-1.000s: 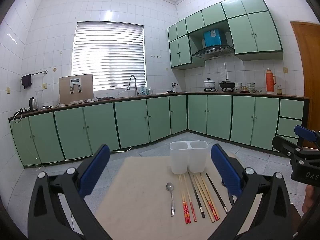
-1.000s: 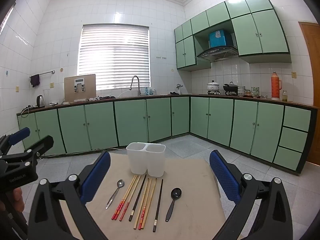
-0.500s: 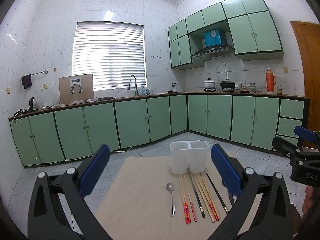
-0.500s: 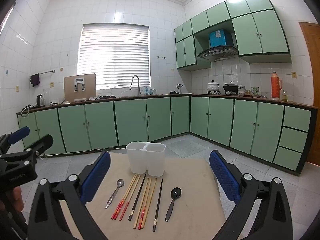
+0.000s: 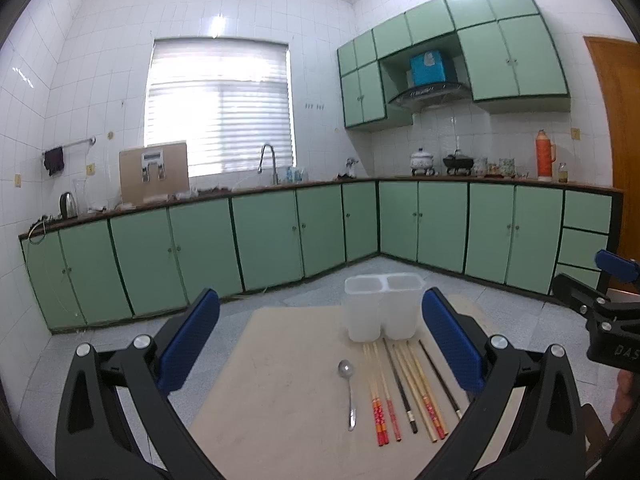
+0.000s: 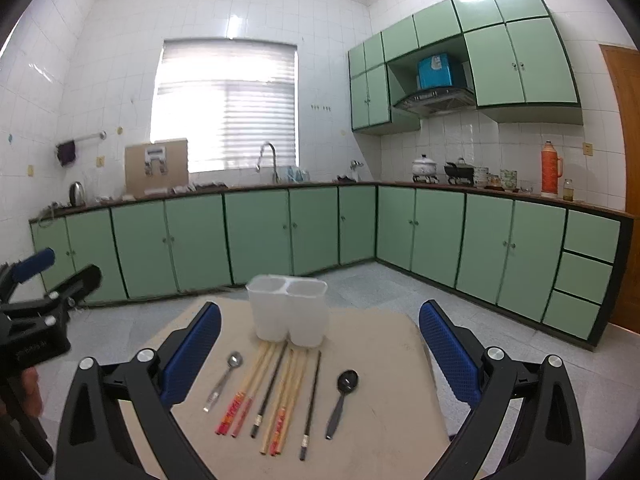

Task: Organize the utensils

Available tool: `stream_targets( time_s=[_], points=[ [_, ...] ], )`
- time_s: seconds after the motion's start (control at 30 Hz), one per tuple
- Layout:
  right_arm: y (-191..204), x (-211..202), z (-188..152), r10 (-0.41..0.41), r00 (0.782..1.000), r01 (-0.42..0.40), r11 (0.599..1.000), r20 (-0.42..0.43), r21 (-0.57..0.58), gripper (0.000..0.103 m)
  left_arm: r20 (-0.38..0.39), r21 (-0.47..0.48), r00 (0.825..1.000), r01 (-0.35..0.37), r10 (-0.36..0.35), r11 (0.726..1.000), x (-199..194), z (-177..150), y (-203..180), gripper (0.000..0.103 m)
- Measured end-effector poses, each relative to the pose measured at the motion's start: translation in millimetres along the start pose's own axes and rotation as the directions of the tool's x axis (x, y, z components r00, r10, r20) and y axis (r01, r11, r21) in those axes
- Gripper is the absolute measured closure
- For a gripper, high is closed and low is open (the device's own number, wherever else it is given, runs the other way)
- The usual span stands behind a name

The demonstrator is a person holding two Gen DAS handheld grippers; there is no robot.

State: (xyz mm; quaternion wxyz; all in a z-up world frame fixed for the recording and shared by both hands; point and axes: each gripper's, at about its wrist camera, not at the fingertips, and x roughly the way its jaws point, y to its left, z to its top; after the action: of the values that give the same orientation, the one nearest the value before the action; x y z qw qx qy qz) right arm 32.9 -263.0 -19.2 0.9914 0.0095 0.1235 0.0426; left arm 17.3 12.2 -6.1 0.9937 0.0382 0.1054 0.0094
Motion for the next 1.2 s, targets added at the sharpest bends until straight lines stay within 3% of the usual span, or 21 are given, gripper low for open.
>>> stream_targets(
  time_s=[0.13, 0.27, 0.4, 0.53, 0.73, 0.9, 0.97, 1.2],
  points=[
    [-5.0, 34.0, -17.8, -0.028, 0.993, 0.029, 1.0, -0.111, 0.003, 0.006, -0.124, -0.025, 0.992, -0.008, 0.005, 1.0, 37.0, -11.8, 21.5, 0.005],
    [-12.3, 67.6, -26.2, -0.039, 0.974, 0.04, 0.999, -0.223, -0.001, 0.006, -0.253, -0.027, 0.967, -0.033, 0.025, 0.999, 78.4, -32.7, 38.3, 0.005],
    [-18.4, 104.9, -36.5, -0.041, 0.951, 0.04, 0.999, -0.307, -0.01, 0.007, -0.38, -0.023, 0.924, -0.046, 0.034, 0.999, 125.6, -52.5, 48.3, 0.005],
    [-21.9, 149.0, -46.0, -0.034, 0.918, 0.035, 0.999, -0.395, -0.005, 0.012, -0.46, -0.015, 0.887, -0.039, 0.028, 0.999, 166.0, -65.0, 43.0, 0.005],
    [-34.0, 209.7, -69.4, 0.006, 0.844, 0.031, 0.998, -0.536, 0.059, 0.023, -0.55, -0.008, 0.835, -0.008, 0.002, 1.0, 223.3, -84.8, 28.2, 0.007],
    [-43.1, 245.6, -87.5, 0.026, 0.779, 0.054, 0.993, -0.627, 0.108, 0.027, -0.637, -0.026, 0.77, 0.027, -0.037, 0.999, 262.7, -103.5, 17.4, 0.022],
    [-44.6, 254.4, -92.7, 0.033, 0.761, 0.058, 0.991, -0.648, 0.119, 0.029, -0.653, -0.028, 0.756, 0.037, -0.046, 0.999, 274.7, -106.5, 12.5, 0.022],
    [-46.3, 273.4, -100.4, 0.006, 0.734, 0.091, 0.99, -0.679, 0.107, 0.033, -0.7, -0.016, 0.713, 0.042, -0.041, 0.999, 301.2, -117.6, 1.0, 0.025]
  ],
)
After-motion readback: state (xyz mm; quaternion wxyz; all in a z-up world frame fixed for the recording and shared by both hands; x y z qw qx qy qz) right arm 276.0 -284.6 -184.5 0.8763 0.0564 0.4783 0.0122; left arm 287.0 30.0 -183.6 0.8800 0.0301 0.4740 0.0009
